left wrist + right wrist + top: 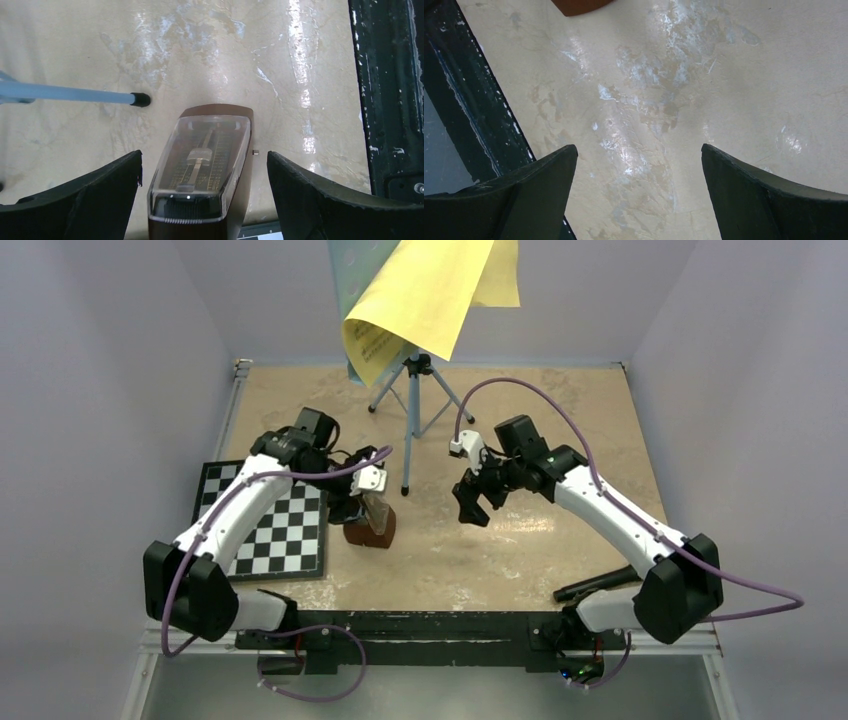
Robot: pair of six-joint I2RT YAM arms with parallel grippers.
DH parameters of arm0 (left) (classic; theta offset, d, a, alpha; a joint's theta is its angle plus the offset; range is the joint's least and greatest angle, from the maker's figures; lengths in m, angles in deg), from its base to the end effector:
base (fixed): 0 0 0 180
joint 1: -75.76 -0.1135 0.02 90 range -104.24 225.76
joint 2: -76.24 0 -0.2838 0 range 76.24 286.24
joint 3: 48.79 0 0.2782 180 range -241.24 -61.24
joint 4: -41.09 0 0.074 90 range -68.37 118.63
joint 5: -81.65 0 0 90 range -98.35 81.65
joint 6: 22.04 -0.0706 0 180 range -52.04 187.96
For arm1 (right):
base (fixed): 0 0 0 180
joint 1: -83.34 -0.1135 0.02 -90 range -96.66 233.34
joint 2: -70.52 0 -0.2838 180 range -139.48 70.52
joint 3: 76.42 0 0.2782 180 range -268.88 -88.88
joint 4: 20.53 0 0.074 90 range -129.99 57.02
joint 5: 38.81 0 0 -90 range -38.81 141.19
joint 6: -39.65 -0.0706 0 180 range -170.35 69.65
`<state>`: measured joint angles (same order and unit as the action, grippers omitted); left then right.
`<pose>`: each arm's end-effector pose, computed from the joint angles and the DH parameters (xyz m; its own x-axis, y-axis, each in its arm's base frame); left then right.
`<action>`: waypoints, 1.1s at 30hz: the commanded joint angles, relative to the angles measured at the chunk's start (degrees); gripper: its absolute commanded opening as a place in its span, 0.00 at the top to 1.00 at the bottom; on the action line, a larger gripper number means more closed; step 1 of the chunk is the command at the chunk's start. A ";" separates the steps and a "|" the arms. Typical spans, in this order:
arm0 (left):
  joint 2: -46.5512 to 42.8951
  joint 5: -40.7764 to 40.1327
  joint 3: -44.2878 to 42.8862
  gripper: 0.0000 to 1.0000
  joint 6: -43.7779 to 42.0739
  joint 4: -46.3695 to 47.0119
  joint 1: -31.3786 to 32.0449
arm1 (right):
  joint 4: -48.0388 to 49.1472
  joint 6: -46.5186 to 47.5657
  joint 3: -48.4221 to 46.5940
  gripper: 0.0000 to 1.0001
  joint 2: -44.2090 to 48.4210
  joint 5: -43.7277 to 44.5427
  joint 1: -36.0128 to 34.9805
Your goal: Pack up the instrument practice props
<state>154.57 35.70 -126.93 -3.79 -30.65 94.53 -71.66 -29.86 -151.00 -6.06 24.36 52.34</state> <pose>0.2488 -0.1364 0.2719 0.1317 0.6762 -0.7249 0.9912 -0.0991 0.0876 0.2531 0.1892 0.2702 -0.4002 -0.6049 -0.6884 -0.8880 0.4416 0.1282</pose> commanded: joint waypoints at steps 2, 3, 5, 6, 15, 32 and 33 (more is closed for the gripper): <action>-9.50 -0.29 -1.92 0.01 8.89 3.92 -0.94 | 2.08 0.21 -4.44 0.01 -2.04 -2.43 0.13; -11.80 -1.05 -2.11 0.01 10.49 3.47 -1.12 | 2.75 0.22 -4.82 0.02 -2.69 -2.87 0.14; -17.17 -3.47 -1.72 0.01 14.46 2.46 -1.19 | 3.74 0.68 -5.62 0.03 -4.16 -4.37 -0.13; -19.76 -5.22 -1.29 0.01 17.29 2.38 -1.19 | 4.11 0.61 -6.10 0.03 -4.83 -4.73 -0.31; -30.27 0.01 8.40 0.02 15.96 -15.41 2.90 | 7.67 -2.81 -8.67 0.04 -8.66 -5.63 -2.58; -16.03 -21.13 23.40 1.00 18.90 20.11 8.48 | 6.73 -3.09 -2.82 0.05 -3.21 -3.59 -2.62; -16.00 -23.22 23.91 1.00 18.99 21.55 8.36 | 6.77 -3.04 -2.68 0.05 -2.80 -3.58 -2.65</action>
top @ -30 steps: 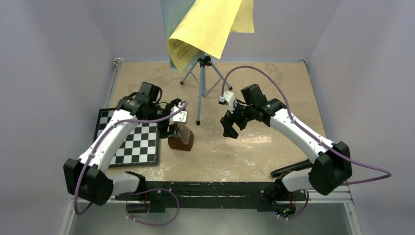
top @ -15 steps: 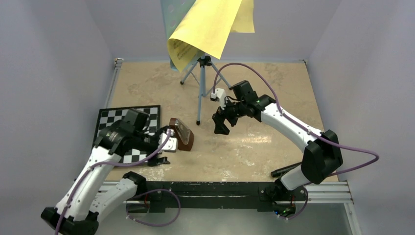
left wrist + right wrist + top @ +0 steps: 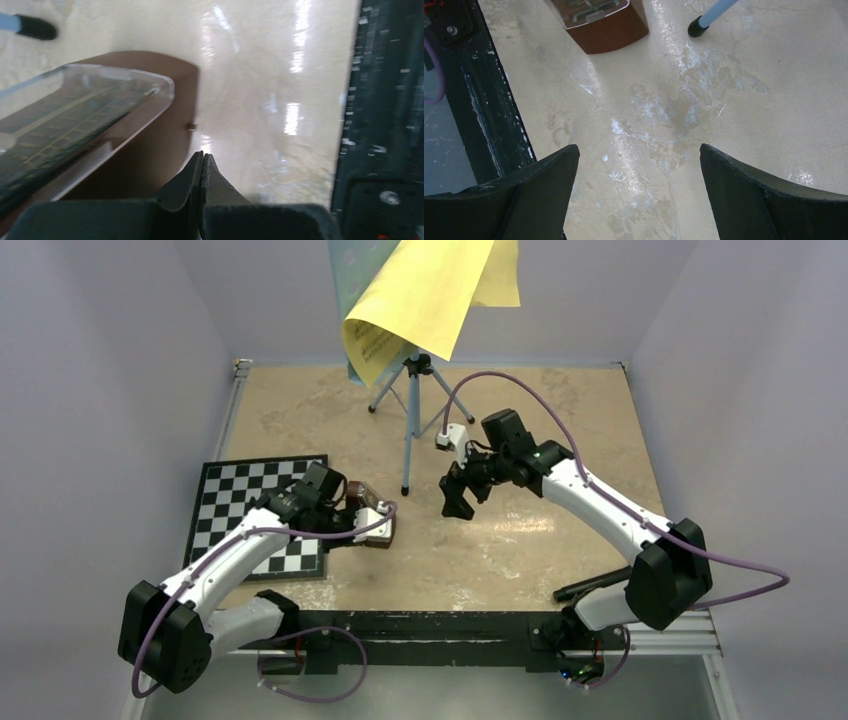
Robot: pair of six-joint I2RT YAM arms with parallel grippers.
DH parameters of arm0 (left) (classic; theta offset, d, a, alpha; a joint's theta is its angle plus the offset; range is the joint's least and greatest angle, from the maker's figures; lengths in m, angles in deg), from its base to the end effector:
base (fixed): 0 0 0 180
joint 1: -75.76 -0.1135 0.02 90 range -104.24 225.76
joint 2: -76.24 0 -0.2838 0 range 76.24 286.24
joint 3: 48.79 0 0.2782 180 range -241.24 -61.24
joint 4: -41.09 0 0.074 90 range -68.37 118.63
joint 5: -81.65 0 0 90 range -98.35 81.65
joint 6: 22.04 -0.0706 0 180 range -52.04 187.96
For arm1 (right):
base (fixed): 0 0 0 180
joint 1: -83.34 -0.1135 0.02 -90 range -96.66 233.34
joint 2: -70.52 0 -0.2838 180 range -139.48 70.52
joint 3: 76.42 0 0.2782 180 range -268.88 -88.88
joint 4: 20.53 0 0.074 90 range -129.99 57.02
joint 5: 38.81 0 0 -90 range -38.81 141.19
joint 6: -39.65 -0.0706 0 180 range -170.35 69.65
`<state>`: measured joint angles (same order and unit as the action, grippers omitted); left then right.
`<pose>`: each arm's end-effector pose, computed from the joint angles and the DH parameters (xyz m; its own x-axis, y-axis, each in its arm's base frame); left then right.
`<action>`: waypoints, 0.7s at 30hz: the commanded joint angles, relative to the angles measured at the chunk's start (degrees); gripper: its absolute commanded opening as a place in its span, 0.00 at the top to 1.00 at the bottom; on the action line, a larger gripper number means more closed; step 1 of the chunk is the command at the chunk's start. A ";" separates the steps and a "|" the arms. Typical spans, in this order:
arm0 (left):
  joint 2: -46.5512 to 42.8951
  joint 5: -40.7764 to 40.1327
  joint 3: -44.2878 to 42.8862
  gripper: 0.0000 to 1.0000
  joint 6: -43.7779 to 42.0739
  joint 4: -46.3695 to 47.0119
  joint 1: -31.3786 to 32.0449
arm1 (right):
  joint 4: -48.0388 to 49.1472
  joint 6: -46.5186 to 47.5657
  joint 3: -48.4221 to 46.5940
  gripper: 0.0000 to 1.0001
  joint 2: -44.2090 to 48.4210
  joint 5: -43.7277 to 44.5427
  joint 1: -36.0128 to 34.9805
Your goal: Pack up the instrument practice props
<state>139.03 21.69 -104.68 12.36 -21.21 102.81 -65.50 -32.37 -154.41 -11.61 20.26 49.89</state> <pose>0.1749 -0.1290 0.2062 -0.0149 0.8096 -0.5868 0.9988 0.0391 0.0286 0.2693 0.2214 0.2728 -0.3673 -0.5600 -0.7426 -0.9115 0.3757 0.1675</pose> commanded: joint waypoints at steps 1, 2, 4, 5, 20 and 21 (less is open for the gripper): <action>-0.72 -11.00 2.40 1.00 2.48 13.82 -0.08 | 0.61 -0.43 0.82 0.05 2.89 0.67 -0.15; -1.43 -12.64 3.61 1.00 1.71 16.45 -0.33 | 0.60 -0.22 0.85 0.05 2.91 0.84 -0.19; -2.52 -15.45 5.54 1.00 -0.65 22.03 -1.20 | 0.82 -0.05 0.78 0.05 2.82 1.09 -0.18; -2.35 -16.48 6.00 1.00 -1.82 24.25 -1.45 | 0.92 0.01 0.66 0.05 2.68 1.20 -0.16; 9.06 -14.93 -4.05 1.00 -9.27 22.92 -11.84 | 0.72 0.19 -1.13 0.05 1.65 1.66 -0.13; 7.68 -14.31 -2.94 1.00 -9.05 20.99 -11.89 | 0.74 0.29 -0.97 0.05 1.77 1.79 -0.15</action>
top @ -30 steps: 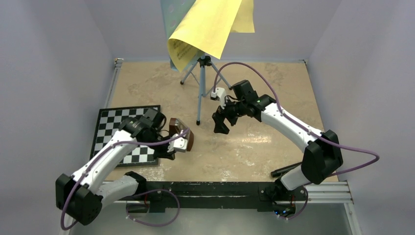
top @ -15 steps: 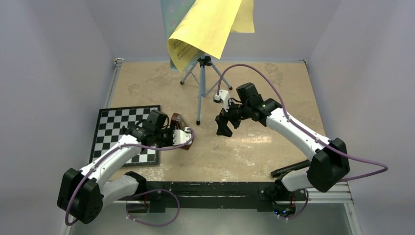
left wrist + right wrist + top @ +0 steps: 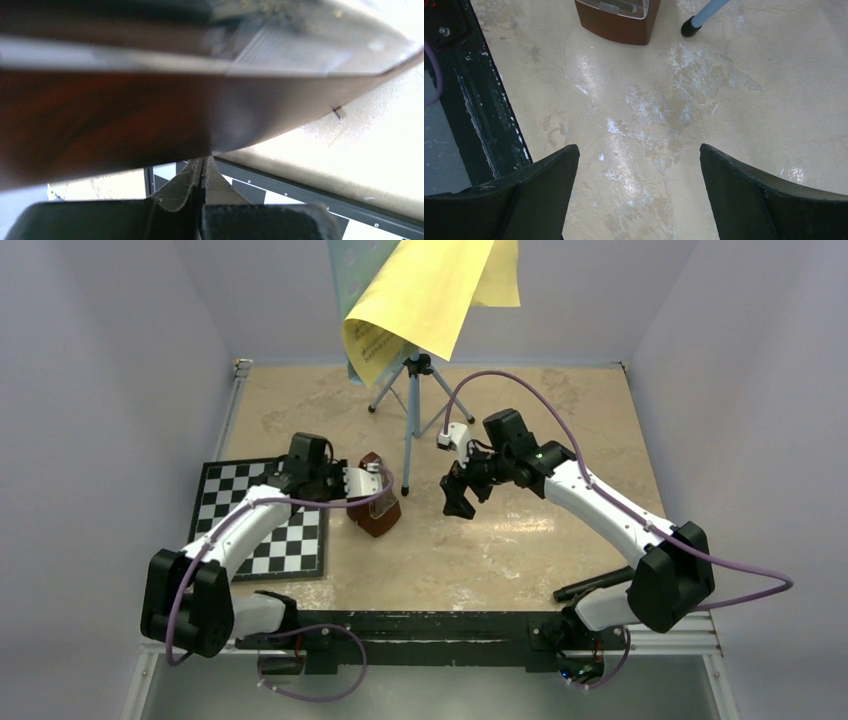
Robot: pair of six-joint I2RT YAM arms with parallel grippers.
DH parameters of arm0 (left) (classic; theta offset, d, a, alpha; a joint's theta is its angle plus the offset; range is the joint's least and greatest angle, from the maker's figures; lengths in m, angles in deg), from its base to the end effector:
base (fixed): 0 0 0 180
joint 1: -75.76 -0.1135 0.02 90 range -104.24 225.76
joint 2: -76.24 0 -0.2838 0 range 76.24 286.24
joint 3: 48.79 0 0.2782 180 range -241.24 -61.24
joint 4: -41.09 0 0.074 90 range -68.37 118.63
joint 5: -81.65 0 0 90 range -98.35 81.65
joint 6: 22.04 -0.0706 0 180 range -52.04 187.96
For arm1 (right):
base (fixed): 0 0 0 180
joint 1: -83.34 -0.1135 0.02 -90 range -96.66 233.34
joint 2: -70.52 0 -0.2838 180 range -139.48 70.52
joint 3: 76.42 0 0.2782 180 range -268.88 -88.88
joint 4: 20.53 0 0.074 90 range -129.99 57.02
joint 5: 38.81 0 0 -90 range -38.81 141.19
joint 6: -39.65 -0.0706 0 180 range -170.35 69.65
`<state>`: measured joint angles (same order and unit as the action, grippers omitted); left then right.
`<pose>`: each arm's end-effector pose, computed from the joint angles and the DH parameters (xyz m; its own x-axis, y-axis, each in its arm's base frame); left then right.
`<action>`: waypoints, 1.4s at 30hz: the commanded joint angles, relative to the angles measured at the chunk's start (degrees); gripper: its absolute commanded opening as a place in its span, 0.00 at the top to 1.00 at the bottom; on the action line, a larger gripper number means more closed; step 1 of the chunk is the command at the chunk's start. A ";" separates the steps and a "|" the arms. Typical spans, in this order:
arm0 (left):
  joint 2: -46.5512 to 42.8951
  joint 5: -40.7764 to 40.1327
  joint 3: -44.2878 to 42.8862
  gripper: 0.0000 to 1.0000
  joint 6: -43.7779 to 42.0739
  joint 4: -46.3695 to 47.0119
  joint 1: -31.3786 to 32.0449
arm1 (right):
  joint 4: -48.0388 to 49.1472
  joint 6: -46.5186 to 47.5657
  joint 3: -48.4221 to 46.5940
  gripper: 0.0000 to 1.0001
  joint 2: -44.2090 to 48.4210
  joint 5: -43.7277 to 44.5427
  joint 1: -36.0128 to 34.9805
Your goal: Pack up the instrument practice props
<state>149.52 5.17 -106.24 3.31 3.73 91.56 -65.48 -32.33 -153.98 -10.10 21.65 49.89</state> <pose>0.2760 -0.0952 0.1952 0.0312 0.9043 -0.4257 0.8672 0.1872 0.4613 0.2663 0.2176 0.2780 -0.3562 -0.5579 -0.7495 -0.9096 0.3907 0.1415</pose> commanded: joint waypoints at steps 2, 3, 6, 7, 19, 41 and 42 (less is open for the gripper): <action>-7.32 4.46 1.52 1.00 -0.10 -8.63 -0.91 | 0.81 0.35 -0.91 0.05 0.59 0.90 -0.17; -9.99 5.81 2.96 1.00 -0.20 -11.03 -0.93 | 0.88 0.35 -0.71 0.05 0.75 1.08 -0.17; -18.82 10.65 6.67 1.00 -0.74 -18.02 -0.87 | 0.99 0.35 -0.22 0.05 0.98 1.24 -0.16; -21.17 12.12 7.50 1.00 -0.49 -19.29 -0.85 | 1.10 0.35 -0.20 0.05 0.92 1.16 -0.16; -19.66 12.50 6.73 1.00 11.91 -13.45 18.59 | 2.60 -1.36 -0.84 0.05 0.16 2.56 -0.04; 9.48 -11.53 -0.70 1.00 8.39 -0.23 29.55 | 1.98 -6.79 2.02 0.05 5.43 5.72 7.03; 8.97 -12.62 -0.05 1.00 8.32 -0.34 28.60 | 2.00 -6.77 1.92 0.05 5.47 5.72 7.04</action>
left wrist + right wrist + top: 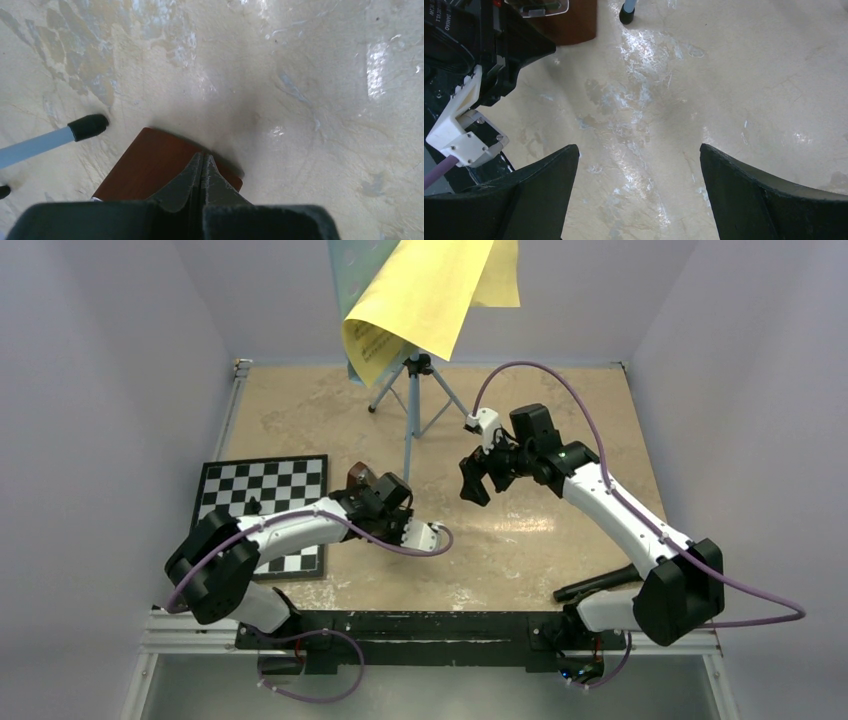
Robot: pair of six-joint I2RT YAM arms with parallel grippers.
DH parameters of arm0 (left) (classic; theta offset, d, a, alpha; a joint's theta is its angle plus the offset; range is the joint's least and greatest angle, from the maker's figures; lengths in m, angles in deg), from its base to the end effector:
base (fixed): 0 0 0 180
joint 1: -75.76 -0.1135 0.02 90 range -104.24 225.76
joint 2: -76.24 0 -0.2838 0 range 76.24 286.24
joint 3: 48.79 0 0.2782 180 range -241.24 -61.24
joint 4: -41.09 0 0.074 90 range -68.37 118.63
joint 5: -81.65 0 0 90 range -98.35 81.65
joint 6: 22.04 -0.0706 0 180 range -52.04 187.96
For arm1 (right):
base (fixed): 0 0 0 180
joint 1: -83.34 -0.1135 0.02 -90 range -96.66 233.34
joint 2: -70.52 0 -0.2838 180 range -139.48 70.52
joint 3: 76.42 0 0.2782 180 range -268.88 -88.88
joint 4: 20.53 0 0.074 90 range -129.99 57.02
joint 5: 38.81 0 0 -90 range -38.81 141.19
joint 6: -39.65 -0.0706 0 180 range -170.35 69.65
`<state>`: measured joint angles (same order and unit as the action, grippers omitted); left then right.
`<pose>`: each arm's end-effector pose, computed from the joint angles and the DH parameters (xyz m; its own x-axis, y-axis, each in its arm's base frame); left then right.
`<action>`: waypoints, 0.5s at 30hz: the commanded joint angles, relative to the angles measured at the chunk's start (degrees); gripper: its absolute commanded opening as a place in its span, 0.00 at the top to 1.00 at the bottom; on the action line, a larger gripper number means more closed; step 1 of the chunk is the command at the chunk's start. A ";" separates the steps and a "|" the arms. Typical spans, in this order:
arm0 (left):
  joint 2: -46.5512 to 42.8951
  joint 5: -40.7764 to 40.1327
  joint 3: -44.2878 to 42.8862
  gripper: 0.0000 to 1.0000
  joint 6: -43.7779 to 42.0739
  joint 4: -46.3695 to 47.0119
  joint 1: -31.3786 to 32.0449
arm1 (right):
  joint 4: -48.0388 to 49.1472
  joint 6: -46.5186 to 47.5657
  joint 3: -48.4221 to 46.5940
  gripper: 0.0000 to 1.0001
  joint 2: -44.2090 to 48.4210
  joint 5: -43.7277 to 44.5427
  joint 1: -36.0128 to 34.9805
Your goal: Pack up the instrument practice props
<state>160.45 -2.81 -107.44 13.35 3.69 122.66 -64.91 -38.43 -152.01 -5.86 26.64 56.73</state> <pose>0.2054 -0.2295 0.1473 0.2645 0.9049 -0.3334 0.9344 -0.1549 0.3208 0.2808 0.1735 0.2875 -0.4822 -0.4517 -0.7507 -0.7859 0.6017 0.1427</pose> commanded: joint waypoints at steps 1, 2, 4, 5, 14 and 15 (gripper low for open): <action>-2.28 -5.20 1.55 1.00 -1.91 -0.68 -3.62 | 1.50 -0.74 -0.13 0.05 1.12 0.74 0.25; -2.51 -5.27 1.76 1.00 -1.94 -1.08 -5.39 | 1.58 -0.76 -0.15 0.05 1.13 0.74 0.34; -2.99 -7.05 2.09 1.00 -2.56 -2.04 -8.15 | 1.77 -0.85 -0.10 0.05 0.99 0.84 0.42; -3.17 -7.50 2.34 1.00 -3.10 -2.27 -9.38 | 1.77 -0.90 -0.14 0.05 0.94 0.81 0.44; -6.21 -5.09 3.53 1.00 -4.64 -3.70 -13.35 | 1.65 -0.87 -0.75 0.05 0.70 0.48 0.68; -6.59 -3.69 2.92 1.00 -3.70 -4.32 -12.71 | 1.48 -0.68 -0.87 0.05 0.76 0.47 0.68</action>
<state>156.23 -9.34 -102.96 8.65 1.08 109.15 -64.64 -38.80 -151.94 -5.86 26.66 57.15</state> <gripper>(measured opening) 0.011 0.953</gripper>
